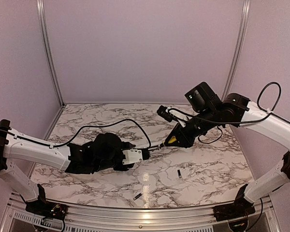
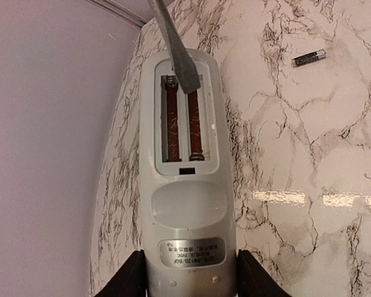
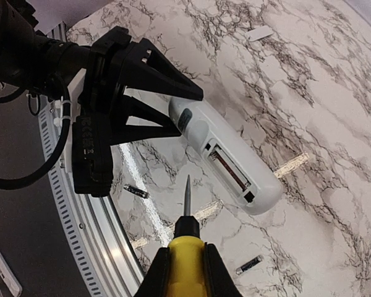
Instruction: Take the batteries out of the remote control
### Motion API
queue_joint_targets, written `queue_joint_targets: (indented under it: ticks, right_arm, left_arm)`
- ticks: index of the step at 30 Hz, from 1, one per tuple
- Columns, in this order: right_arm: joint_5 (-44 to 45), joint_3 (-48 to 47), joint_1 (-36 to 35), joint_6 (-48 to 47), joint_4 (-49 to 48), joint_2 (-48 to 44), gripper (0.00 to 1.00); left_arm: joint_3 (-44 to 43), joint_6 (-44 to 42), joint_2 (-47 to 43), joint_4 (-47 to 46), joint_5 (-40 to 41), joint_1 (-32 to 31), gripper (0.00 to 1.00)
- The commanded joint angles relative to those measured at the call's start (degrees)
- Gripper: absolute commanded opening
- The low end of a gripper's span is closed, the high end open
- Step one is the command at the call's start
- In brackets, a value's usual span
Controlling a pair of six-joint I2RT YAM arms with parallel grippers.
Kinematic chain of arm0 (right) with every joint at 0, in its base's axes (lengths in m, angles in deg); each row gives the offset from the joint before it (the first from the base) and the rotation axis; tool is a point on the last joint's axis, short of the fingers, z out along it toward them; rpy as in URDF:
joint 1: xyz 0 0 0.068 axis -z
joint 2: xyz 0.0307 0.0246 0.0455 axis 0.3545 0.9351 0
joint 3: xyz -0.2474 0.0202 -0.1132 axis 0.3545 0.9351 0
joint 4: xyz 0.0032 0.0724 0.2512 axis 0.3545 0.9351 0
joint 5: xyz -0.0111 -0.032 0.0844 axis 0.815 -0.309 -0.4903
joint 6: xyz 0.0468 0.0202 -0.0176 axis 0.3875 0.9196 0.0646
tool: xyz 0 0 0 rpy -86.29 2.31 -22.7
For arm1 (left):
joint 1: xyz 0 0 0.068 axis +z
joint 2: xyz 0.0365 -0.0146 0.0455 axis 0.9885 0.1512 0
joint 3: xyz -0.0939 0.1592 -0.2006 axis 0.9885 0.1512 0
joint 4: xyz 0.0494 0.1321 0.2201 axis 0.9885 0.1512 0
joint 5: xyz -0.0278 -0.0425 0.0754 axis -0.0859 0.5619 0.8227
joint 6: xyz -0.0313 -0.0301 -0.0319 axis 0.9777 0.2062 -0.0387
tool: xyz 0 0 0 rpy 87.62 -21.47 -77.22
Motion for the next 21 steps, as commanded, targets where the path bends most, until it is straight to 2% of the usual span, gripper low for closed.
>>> queue_joint_targets:
  ticks: [1, 6, 13, 21]
  right_arm:
    - [1.49, 0.17, -0.47, 1.92, -3.38, -2.11, 0.00]
    - [2.01, 0.29, -0.49, 2.65, -5.08, -3.03, 0.00]
    - [2.73, 0.65, 0.12, 3.04, -8.00, -4.50, 0.00]
    - [-0.28, 2.72, 7.02, 5.52, -12.39, -6.31, 0.00]
  left_arm:
    - [0.51, 5.10, -1.92, -3.24, 3.56, 0.00, 0.00]
    - [-1.31, 12.32, -1.83, -0.97, 6.10, -0.01, 0.00]
    - [-0.90, 23.85, -2.89, 2.04, 4.94, 0.02, 0.00]
    - [-1.14, 42.45, -4.37, 8.40, 12.01, -0.01, 0.00]
